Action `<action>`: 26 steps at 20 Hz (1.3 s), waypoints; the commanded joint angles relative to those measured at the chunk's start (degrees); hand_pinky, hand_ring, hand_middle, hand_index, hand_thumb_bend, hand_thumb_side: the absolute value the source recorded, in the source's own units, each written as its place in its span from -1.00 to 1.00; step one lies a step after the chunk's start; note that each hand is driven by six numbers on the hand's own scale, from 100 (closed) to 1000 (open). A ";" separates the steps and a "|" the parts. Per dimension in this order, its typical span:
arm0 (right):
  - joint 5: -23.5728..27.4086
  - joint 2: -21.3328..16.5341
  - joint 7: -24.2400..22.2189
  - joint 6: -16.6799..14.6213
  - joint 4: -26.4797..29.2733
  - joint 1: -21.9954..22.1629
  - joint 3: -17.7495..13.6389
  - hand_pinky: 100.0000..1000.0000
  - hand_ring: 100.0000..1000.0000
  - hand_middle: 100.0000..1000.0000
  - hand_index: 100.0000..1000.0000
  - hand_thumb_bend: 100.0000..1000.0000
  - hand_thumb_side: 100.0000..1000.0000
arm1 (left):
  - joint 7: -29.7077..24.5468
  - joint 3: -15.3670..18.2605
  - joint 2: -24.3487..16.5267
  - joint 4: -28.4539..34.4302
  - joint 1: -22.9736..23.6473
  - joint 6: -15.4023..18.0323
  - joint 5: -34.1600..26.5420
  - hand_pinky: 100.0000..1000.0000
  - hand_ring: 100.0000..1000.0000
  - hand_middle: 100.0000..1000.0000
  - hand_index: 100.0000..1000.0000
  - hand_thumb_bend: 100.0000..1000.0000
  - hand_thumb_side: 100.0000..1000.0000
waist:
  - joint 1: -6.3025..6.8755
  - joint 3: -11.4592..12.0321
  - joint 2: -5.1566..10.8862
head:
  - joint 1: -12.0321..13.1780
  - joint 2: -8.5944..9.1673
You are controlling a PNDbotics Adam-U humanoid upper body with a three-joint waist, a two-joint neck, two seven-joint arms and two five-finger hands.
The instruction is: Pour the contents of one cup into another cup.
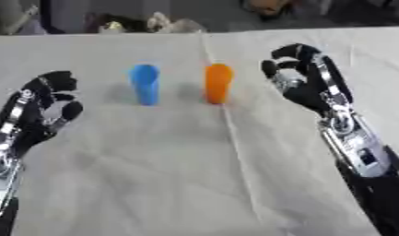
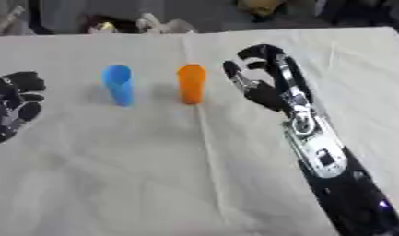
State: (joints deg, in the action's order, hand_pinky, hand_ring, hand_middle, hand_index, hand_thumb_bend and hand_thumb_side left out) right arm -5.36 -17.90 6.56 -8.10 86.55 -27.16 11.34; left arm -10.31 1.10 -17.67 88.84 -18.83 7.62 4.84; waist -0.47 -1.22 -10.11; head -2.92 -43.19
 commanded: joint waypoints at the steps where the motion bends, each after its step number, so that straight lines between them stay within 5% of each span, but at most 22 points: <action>1: 0.28 -0.44 -0.07 -0.08 1.30 -0.62 -0.21 0.39 0.56 0.15 0.25 -0.27 -0.14 | 0.83 -0.47 -1.56 -0.11 -1.58 -0.85 1.84 0.41 0.48 0.33 0.62 0.46 0.06 | 0.07 -0.12 0.97 | 0.08 0.40; 26: 0.57 -0.09 -0.59 -0.14 1.38 -1.11 0.37 0.39 0.56 0.15 0.25 -0.27 -0.13 | 11.95 -5.51 2.63 -20.69 -15.00 3.65 17.15 0.41 0.51 0.38 0.70 0.44 -0.06 | 0.02 -1.91 0.55 | 1.04 0.33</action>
State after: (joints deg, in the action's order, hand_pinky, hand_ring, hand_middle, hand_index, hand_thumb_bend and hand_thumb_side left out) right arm -4.96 -17.41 6.09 -8.12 86.70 -27.25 11.74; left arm 0.85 -4.11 -14.64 68.26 -32.67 10.92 21.13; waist -0.47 -3.12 -10.28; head -2.10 -43.19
